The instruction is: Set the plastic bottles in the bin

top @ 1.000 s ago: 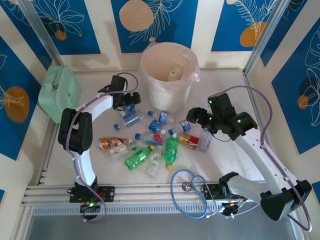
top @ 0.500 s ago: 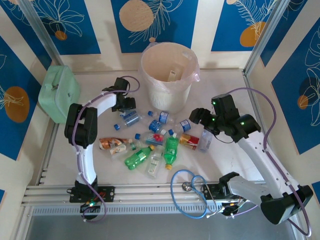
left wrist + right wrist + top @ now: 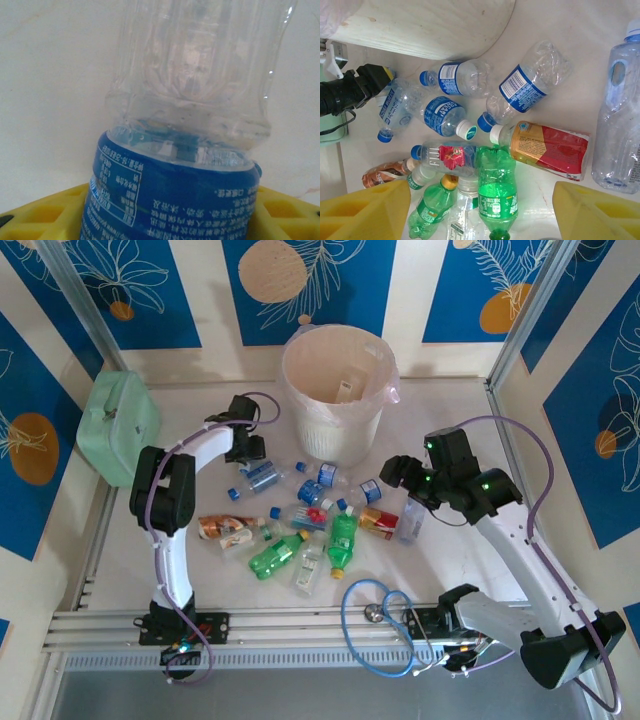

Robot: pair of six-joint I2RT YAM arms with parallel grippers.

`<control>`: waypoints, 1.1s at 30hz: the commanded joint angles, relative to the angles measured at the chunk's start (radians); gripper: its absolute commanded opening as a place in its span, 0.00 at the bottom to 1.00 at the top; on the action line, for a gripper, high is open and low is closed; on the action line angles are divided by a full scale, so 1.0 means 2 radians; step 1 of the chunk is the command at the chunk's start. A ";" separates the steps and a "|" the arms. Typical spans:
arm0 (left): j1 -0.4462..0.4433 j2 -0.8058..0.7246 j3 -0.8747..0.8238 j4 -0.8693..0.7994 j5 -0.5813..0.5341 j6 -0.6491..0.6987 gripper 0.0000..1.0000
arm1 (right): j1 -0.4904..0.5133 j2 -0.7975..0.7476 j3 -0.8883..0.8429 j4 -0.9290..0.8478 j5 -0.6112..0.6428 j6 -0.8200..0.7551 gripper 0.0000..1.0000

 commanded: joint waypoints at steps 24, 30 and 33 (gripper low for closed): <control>-0.085 -0.090 0.398 -0.051 0.148 -0.076 0.63 | -0.025 -0.029 -0.027 -0.001 -0.025 0.005 0.75; -0.114 -0.052 0.402 -0.019 0.153 -0.109 0.63 | -0.025 -0.038 -0.035 -0.003 -0.025 0.002 0.75; -0.123 -0.038 0.402 -0.011 0.155 -0.122 0.63 | -0.024 -0.040 -0.036 -0.005 -0.025 0.001 0.75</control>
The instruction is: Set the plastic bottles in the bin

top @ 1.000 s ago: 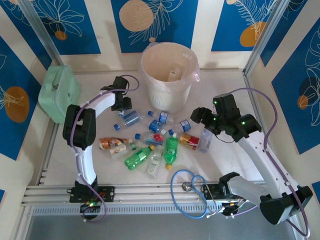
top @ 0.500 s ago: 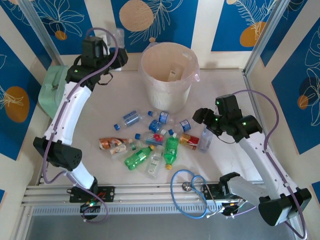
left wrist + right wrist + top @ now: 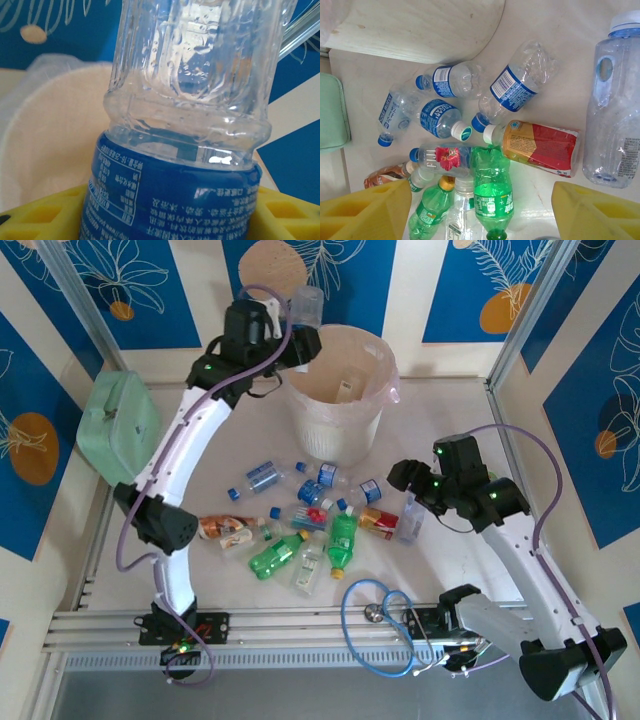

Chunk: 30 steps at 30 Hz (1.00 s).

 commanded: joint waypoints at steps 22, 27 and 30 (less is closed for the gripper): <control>-0.017 0.022 -0.009 -0.012 -0.015 -0.022 0.81 | -0.008 -0.017 -0.020 -0.011 -0.005 0.002 0.75; -0.018 0.004 -0.009 -0.006 -0.011 -0.022 0.82 | -0.020 -0.011 -0.019 -0.027 0.010 -0.003 0.75; -0.020 -0.014 -0.011 -0.010 -0.009 -0.011 0.81 | -0.040 0.008 -0.020 -0.039 0.004 -0.010 0.77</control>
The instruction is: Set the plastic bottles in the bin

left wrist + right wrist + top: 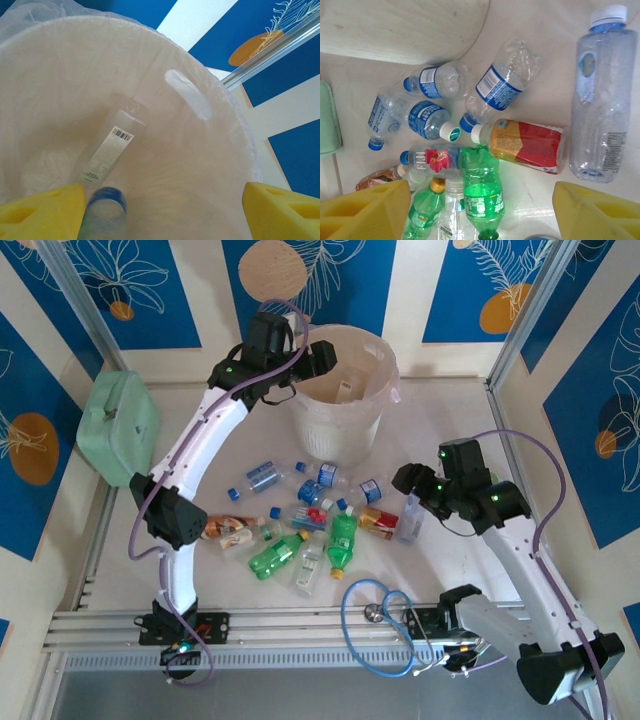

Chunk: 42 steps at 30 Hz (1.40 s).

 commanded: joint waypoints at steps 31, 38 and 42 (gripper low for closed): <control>0.007 -0.386 -0.530 0.102 -0.035 0.009 0.98 | -0.071 0.223 -0.098 0.063 -0.007 -0.042 0.78; 0.007 -0.393 -0.578 0.085 -0.038 -0.001 0.97 | -0.065 0.257 -0.105 0.073 -0.008 -0.038 0.74; 0.008 -0.391 -0.581 0.082 -0.045 0.000 0.95 | -0.067 0.278 -0.099 0.073 -0.006 -0.041 0.68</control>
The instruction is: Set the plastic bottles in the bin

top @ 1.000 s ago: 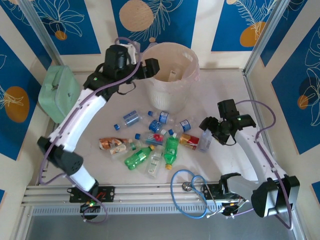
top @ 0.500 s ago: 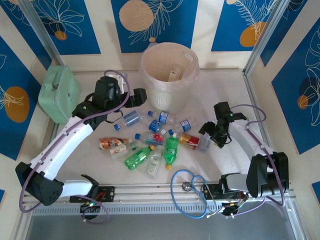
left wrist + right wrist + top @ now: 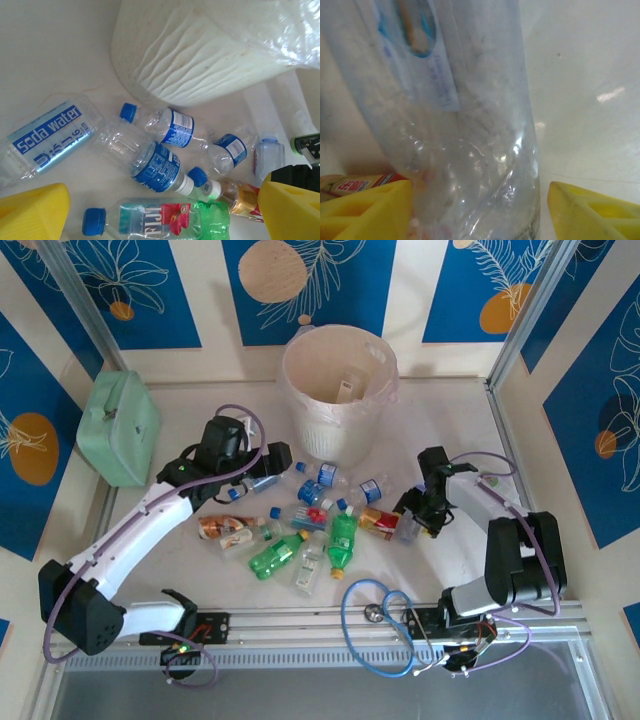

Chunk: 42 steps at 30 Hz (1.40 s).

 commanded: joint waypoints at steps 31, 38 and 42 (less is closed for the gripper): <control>0.018 0.013 -0.002 -0.008 -0.011 -0.010 0.88 | 0.056 -0.111 0.335 -0.090 -0.018 -0.011 0.57; 0.019 0.008 -0.013 -0.003 -0.015 -0.025 0.88 | 0.099 -0.038 0.462 -0.024 -0.049 0.014 0.57; 0.019 0.007 -0.012 -0.010 -0.018 -0.022 0.88 | 0.117 0.022 0.533 -0.019 -0.062 0.021 0.57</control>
